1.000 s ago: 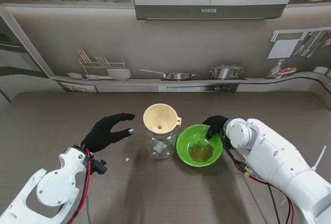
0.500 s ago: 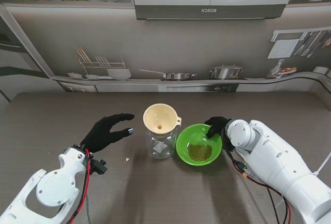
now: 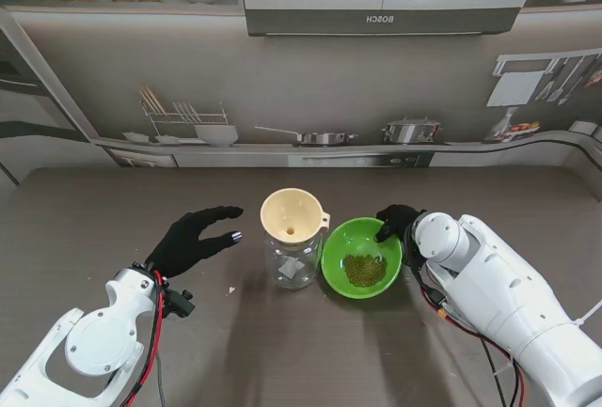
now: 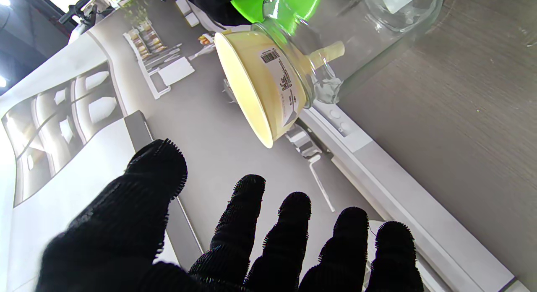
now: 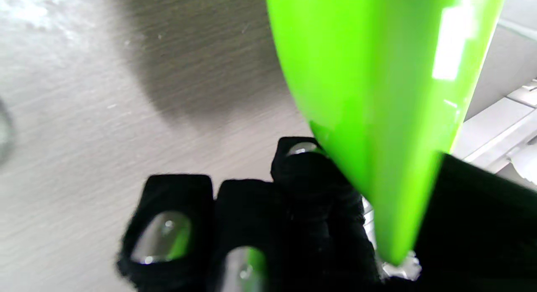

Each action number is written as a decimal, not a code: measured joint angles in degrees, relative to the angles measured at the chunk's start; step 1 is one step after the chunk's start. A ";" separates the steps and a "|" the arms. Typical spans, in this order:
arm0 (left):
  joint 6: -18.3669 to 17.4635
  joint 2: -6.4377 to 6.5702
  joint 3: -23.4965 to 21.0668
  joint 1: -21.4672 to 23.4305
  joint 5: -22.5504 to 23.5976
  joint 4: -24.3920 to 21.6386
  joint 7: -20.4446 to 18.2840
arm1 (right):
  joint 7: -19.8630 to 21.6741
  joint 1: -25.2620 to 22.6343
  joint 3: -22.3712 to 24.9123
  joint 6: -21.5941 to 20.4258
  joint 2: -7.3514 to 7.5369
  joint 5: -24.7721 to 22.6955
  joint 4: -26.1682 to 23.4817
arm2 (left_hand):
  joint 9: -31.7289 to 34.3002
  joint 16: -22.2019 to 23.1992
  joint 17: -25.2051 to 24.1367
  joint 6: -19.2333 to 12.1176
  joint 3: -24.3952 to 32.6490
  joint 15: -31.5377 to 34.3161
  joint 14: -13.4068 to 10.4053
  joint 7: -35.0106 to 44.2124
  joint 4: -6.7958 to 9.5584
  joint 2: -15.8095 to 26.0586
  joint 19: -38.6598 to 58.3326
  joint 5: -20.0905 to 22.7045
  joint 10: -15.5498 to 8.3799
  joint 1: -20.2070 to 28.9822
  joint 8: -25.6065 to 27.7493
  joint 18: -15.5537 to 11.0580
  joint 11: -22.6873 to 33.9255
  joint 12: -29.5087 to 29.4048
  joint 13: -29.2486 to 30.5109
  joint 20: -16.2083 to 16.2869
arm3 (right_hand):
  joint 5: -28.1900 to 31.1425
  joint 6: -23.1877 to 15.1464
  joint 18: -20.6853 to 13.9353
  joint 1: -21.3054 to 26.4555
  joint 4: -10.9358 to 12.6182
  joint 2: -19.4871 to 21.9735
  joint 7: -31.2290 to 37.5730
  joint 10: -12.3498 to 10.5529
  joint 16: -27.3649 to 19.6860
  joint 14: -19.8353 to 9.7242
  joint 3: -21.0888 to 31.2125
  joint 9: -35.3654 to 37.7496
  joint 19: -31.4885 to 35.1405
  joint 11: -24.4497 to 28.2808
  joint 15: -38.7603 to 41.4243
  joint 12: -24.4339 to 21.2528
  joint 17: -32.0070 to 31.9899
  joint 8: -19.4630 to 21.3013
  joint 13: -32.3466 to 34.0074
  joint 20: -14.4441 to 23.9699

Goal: Pour mung beans into a glass jar with a funnel

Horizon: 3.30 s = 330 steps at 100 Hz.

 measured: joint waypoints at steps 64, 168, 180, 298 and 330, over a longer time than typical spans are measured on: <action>0.49 -0.08 -0.09 0.02 -0.44 -0.02 0.10 | -0.72 -1.38 4.23 4.51 -0.49 3.45 -1.59 | 0.04 0.00 0.00 0.13 -0.06 0.00 0.06 0.00 0.00 0.47 0.00 0.01 0.06 0.01 0.00 0.01 0.00 0.00 0.00 0.01 | -0.01 0.09 0.00 0.00 -0.01 -0.01 -0.01 0.10 0.01 0.00 -0.01 0.00 0.02 0.05 0.03 0.02 0.01 0.02 0.00 0.00; -0.13 -0.12 -0.25 -0.20 -0.63 0.64 0.15 | -3.29 -1.34 13.11 16.47 0.00 0.92 -16.39 | 0.04 0.00 0.00 0.14 -0.08 0.00 0.09 0.00 0.00 0.47 0.00 0.01 0.07 0.01 0.00 0.01 0.00 0.00 0.01 0.02 | -0.01 1.46 0.06 0.56 -0.02 -0.02 -0.54 0.82 0.03 0.30 -0.23 0.00 0.56 0.05 0.31 0.03 0.10 0.51 0.00 0.00; -0.22 -0.12 -0.25 -0.20 -0.65 0.72 0.14 | -3.32 -0.96 13.33 17.00 0.04 0.91 -17.45 | 0.04 0.00 0.00 0.13 -0.17 0.00 0.09 0.00 0.00 0.47 0.00 0.01 0.07 0.01 0.00 0.01 0.00 0.00 0.01 0.02 | -0.01 1.48 0.12 0.60 -0.02 -0.02 -0.58 0.86 0.03 0.33 -0.43 0.00 0.57 0.05 0.33 0.03 0.10 0.53 0.00 0.00; -0.87 -0.14 -0.54 -0.25 -1.18 1.15 0.18 | -15.35 1.48 5.33 12.88 -3.55 -0.87 -22.60 | 0.04 0.00 0.00 0.21 -0.31 0.00 0.10 0.00 0.00 0.97 0.00 0.52 0.08 0.04 0.00 0.02 0.00 0.00 0.01 0.04 | -0.01 2.21 0.75 1.26 -0.02 -0.02 -0.90 1.48 0.03 0.88 -0.70 0.00 1.07 0.01 0.60 0.18 0.17 1.30 0.00 0.00; -0.90 -0.16 -0.77 -0.09 -1.27 1.15 0.17 | -21.09 1.42 2.74 8.49 -4.50 -4.60 -20.69 | 0.04 0.00 0.00 0.21 -0.31 0.00 0.11 0.00 0.00 0.97 0.00 0.52 0.09 0.04 0.00 0.02 0.00 0.00 0.01 0.04 | -0.01 2.21 0.75 1.32 -0.03 -0.02 -0.90 1.48 0.03 0.88 -1.10 0.00 1.08 -0.06 0.60 0.41 0.20 1.32 0.00 0.00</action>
